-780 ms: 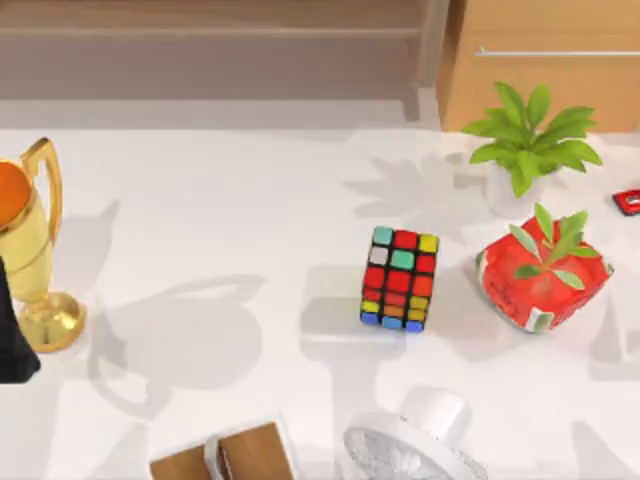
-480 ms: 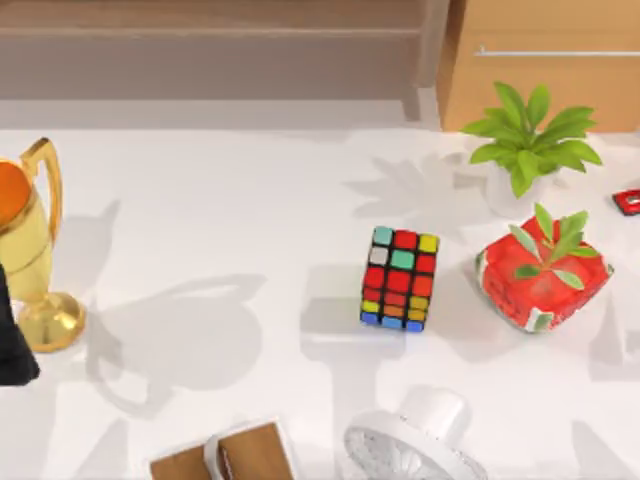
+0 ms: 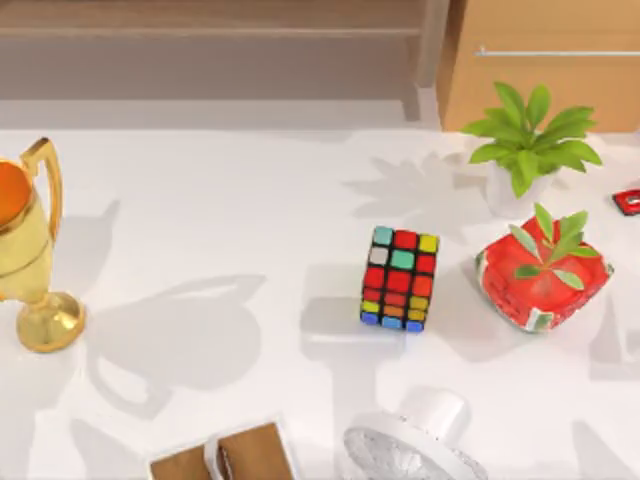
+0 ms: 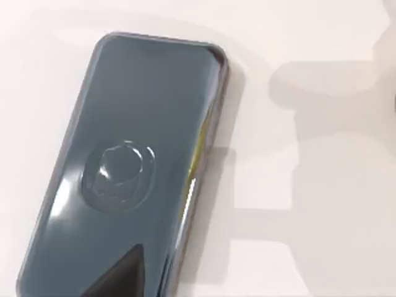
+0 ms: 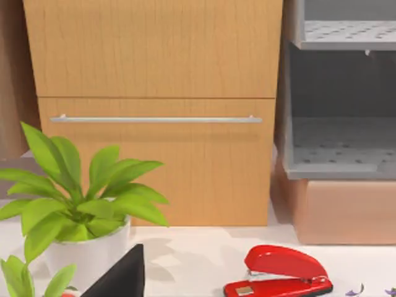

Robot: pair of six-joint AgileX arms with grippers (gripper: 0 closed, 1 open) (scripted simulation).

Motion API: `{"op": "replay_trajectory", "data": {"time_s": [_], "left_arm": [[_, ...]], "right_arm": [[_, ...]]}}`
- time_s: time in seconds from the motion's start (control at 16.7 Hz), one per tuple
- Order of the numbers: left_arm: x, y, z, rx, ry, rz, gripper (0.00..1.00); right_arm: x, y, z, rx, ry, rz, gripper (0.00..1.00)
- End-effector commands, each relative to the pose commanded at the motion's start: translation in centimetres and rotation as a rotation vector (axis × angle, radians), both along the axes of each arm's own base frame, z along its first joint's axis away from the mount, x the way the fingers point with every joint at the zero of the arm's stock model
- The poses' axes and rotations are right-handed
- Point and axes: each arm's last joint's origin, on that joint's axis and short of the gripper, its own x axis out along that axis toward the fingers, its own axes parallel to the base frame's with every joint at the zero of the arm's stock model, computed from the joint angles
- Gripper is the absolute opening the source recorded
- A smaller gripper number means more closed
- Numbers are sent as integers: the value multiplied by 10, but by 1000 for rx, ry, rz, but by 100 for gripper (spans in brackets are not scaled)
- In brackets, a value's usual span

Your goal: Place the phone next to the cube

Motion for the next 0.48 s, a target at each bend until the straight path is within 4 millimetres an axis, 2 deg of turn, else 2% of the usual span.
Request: {"op": "replay_trajectory", "data": {"time_s": [0.24,0.48], "left_arm": [[45,40,3,-36,376,43,100],[92,81,-13,-99,612,-18,100]], "right_arm": [[0,0,0,0,0,0,100],[0,0,0,0,0,0,100]]}}
